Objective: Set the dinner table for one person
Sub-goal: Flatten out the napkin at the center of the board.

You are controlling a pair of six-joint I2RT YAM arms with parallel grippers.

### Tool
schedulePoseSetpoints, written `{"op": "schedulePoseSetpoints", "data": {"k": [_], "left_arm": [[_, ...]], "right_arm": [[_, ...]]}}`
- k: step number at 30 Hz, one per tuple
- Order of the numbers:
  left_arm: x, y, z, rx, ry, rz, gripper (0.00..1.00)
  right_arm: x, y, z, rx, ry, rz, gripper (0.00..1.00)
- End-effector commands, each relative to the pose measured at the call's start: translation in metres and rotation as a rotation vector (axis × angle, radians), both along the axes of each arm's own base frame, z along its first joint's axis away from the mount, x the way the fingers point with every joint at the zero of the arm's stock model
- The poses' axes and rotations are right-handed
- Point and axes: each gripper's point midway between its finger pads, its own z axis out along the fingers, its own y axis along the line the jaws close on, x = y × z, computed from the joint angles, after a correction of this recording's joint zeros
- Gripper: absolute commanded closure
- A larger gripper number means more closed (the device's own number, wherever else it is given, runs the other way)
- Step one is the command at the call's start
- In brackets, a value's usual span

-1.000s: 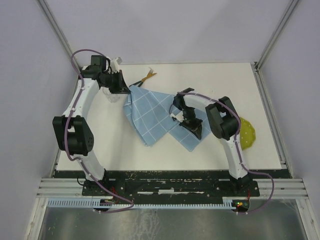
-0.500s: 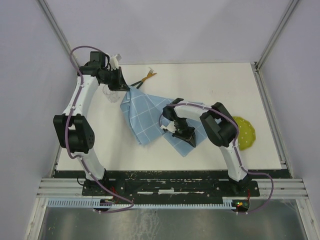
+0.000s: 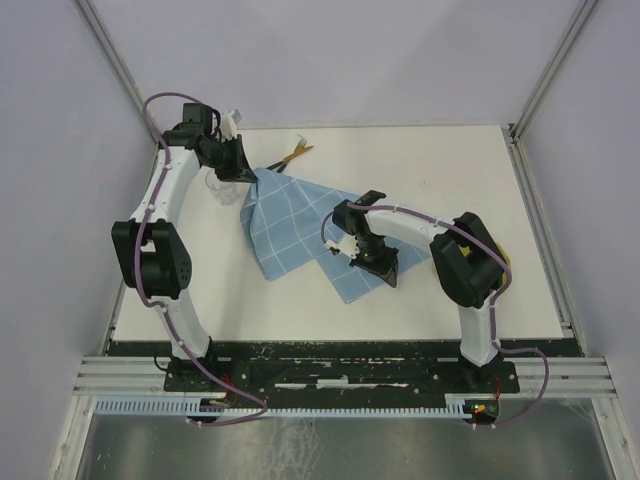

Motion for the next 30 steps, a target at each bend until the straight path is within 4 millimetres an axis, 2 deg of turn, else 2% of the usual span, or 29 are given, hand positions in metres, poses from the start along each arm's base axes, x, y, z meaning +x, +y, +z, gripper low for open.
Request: {"op": "schedulePoseSetpoints", "data": {"k": [1,8,11,17,21,23,26,30], "left_arm": [[0.009,0.0,0.025,-0.005,-0.083,-0.002,0.97],[0.003,-0.002,0.017,-0.015,-0.058,-0.024,0.97],[0.001,-0.005,0.014,-0.028,-0.045,-0.043,0.97],[0.002,0.008,-0.005,0.061,-0.022,-0.046,0.97],[0.0,0.027,-0.028,0.175,0.035,-0.042,0.97],[0.0,0.032,-0.033,0.209,0.058,-0.054,0.97],[-0.003,0.034,-0.04,0.229,0.089,-0.087,0.97],[-0.003,0.041,-0.049,0.277,0.103,-0.115,0.97]], "right_arm": [[0.021,0.001,0.015,0.015,-0.137,0.011,0.98],[0.065,-0.001,0.032,-0.052,-0.328,0.017,0.98],[0.086,-0.011,0.041,-0.108,-0.435,0.009,0.98],[0.12,-0.049,0.054,-0.173,-0.536,-0.117,0.98],[0.147,-0.089,0.08,-0.204,-0.627,-0.246,0.98],[0.157,-0.109,0.093,-0.197,-0.663,-0.314,0.98],[0.165,-0.132,0.108,-0.171,-0.7,-0.385,0.98],[0.165,-0.144,0.119,-0.157,-0.738,-0.399,0.98]]}}
